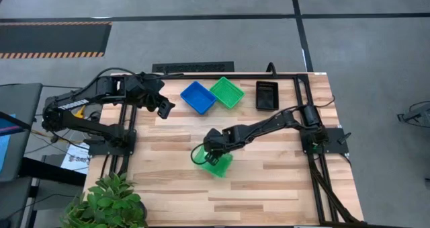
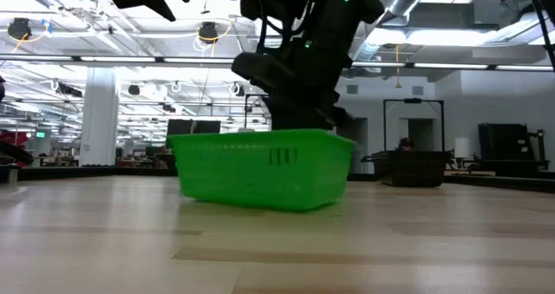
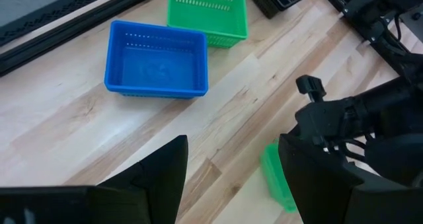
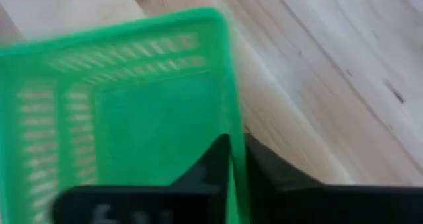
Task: Stack baskets by color
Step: Stack the bottom green bin on the green bins
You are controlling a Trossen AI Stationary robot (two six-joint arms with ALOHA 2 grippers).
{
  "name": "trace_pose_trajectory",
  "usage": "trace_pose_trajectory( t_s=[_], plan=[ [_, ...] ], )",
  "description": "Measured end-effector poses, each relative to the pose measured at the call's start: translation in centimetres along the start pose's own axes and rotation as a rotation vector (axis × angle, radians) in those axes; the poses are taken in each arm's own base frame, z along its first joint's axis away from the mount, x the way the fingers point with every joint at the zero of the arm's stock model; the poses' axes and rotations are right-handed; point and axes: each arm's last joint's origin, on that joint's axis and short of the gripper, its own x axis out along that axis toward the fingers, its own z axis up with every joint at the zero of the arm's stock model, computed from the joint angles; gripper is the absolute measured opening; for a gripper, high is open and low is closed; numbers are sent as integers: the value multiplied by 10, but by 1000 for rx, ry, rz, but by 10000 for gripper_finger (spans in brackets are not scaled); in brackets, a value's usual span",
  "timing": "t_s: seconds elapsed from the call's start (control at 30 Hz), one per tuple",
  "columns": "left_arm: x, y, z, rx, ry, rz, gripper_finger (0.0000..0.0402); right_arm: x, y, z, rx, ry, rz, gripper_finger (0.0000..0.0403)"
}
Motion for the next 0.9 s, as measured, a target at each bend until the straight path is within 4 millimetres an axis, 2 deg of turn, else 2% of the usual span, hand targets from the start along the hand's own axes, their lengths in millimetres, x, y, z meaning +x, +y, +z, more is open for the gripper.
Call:
trace_pose_trajectory(
  t_s=[0.07,0.17,0.27,0.4,0.5,0.67,0.8,0.9],
  plan=[
    [0,0,0,0,-1,2,225,0,-1,1,5,0,3,19],
    [0,0,0,0,-1,2,225,0,-1,2,6,2,3,17],
    [0,0,0,-1,2,-2,225,-11,-3,5,15,-10,13,15],
    [0,0,0,-10,3,-3,225,-42,-10,17,8,-49,40,9],
    [0,0,0,-18,3,-4,225,-73,-24,32,-2,-100,57,13],
    [0,0,0,-25,2,-3,225,-127,-68,60,-40,-190,66,7],
    [0,0,0,-30,-4,5,225,-165,-122,84,-10,-288,34,13],
    [0,1,0,-34,-18,23,225,-185,-165,99,3,-348,8,8]
  ],
)
